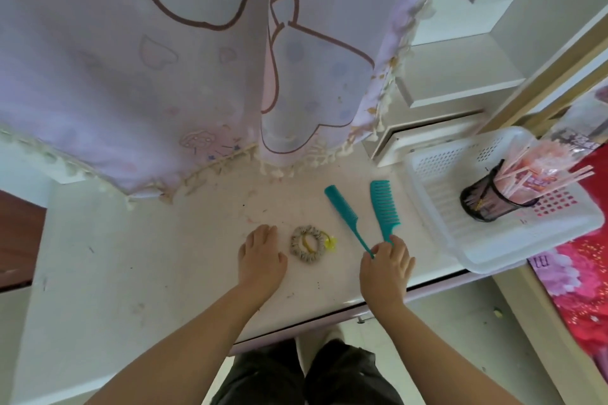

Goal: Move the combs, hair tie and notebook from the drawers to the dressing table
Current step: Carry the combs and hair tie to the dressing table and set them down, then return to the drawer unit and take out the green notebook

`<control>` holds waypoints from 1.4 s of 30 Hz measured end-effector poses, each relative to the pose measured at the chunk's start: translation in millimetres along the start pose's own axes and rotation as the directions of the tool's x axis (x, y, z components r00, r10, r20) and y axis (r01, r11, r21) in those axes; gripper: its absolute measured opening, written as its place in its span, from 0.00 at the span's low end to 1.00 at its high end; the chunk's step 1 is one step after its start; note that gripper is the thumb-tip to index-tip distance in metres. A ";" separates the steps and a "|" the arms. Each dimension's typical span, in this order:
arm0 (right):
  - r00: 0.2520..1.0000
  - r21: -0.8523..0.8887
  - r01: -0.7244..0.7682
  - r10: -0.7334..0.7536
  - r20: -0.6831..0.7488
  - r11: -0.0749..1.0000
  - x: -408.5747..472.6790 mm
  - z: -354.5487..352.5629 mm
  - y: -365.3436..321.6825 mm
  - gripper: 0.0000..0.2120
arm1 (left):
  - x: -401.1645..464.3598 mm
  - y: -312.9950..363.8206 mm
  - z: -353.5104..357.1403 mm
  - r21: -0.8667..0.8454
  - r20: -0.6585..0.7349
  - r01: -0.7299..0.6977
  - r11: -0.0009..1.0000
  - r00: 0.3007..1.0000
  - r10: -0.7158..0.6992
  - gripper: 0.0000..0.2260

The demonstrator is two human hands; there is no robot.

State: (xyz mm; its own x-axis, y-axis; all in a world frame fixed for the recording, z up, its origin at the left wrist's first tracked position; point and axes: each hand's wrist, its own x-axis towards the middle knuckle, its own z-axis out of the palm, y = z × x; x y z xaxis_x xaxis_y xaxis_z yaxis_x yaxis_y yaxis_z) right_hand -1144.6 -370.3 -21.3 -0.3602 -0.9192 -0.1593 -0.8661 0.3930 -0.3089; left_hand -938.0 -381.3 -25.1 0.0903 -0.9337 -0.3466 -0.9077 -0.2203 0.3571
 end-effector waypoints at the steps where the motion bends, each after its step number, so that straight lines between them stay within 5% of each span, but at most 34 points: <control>1: 1.000 -0.014 -0.004 0.004 0.028 1.000 -3.3 4.6 -1.6 0.11 | -2.9 -3.1 3.9 0.056 0.024 -0.024 0.998 0.999 0.022 0.26; 7: 0.985 -0.111 -0.006 0.025 0.173 0.994 -5.9 13.4 4.1 0.17 | -6.2 -5.5 10.2 0.183 0.092 -0.055 0.982 0.995 0.039 0.28; 11: 0.997 -0.043 -0.010 0.013 0.070 0.999 -8.5 -2.9 17.2 0.17 | 0.7 4.5 -0.5 0.188 0.093 -0.014 0.982 0.996 -0.003 0.28; 16: 0.969 0.039 -0.234 0.236 -0.067 0.972 -42.1 -26.0 60.1 0.21 | 9.0 76.7 -10.2 0.229 -0.006 -0.372 0.899 0.923 0.384 0.28; 19: 0.930 0.014 -0.355 0.354 -0.097 0.935 -86.0 -34.2 95.6 0.26 | -19.0 135.4 4.4 0.241 0.052 -0.680 0.692 0.722 0.690 0.25; 22: 0.881 0.015 -0.458 0.456 -0.125 0.889 -139.0 -39.0 129.0 0.27 | -69.0 172.1 34.4 0.264 0.225 -0.867 0.424 0.482 0.847 0.24; 26: 0.759 0.044 -0.634 0.632 -0.159 0.772 -231.0 -41.6 174.6 0.26 | -153.7 201.9 84.0 0.190 0.466 -0.976 0.106 0.185 0.865 0.25; 32: 0.405 0.172 -0.890 0.906 -0.125 0.421 -421.3 -18.9 237.4 0.27 | -327.9 215.2 163.0 0.027 0.626 -0.946 -0.322 -0.235 0.743 0.25; 36: 0.191 0.235 -0.951 0.980 -0.056 0.199 -557.9 4.9 261.2 0.28 | -454.9 193.4 215.3 -0.055 0.663 -0.856 -0.514 -0.416 0.622 0.26; 42: -0.089 0.288 -0.954 0.996 -0.002 -0.085 -724.0 22.5 289.5 0.28 | -623.8 151.9 268.7 -0.167 0.679 -0.715 -0.678 -0.582 0.447 0.27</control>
State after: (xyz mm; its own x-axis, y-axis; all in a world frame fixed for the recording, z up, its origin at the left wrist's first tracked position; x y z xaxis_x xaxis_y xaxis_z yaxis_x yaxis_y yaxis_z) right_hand -1126.7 409.6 -16.4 -0.8313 0.4732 -0.2917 0.5169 0.8511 -0.0922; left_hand -1242.2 243.5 12.3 -0.7364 0.6369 -0.2281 0.6196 0.7703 0.1504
